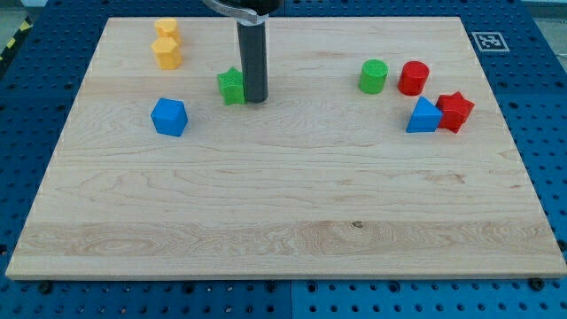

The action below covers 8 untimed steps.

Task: Move the green star to the right bottom of the yellow hexagon

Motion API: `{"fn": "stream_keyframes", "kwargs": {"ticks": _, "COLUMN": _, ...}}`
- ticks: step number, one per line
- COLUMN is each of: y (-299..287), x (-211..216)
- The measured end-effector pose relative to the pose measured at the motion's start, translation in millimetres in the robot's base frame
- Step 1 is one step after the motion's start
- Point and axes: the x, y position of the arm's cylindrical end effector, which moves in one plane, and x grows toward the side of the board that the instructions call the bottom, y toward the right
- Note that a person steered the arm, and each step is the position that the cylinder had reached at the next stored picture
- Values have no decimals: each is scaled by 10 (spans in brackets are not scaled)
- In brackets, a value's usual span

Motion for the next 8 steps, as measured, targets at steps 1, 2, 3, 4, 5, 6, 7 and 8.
{"fn": "stream_keyframes", "kwargs": {"ticks": 1, "y": -186, "x": 0}}
{"fn": "stream_keyframes", "kwargs": {"ticks": 2, "y": -395, "x": -29}}
{"fn": "stream_keyframes", "kwargs": {"ticks": 3, "y": -543, "x": -116}}
{"fn": "stream_keyframes", "kwargs": {"ticks": 4, "y": -636, "x": -221}}
{"fn": "stream_keyframes", "kwargs": {"ticks": 5, "y": -761, "x": -230}}
{"fn": "stream_keyframes", "kwargs": {"ticks": 6, "y": -870, "x": -230}}
{"fn": "stream_keyframes", "kwargs": {"ticks": 7, "y": -882, "x": -230}}
{"fn": "stream_keyframes", "kwargs": {"ticks": 8, "y": -584, "x": -188}}
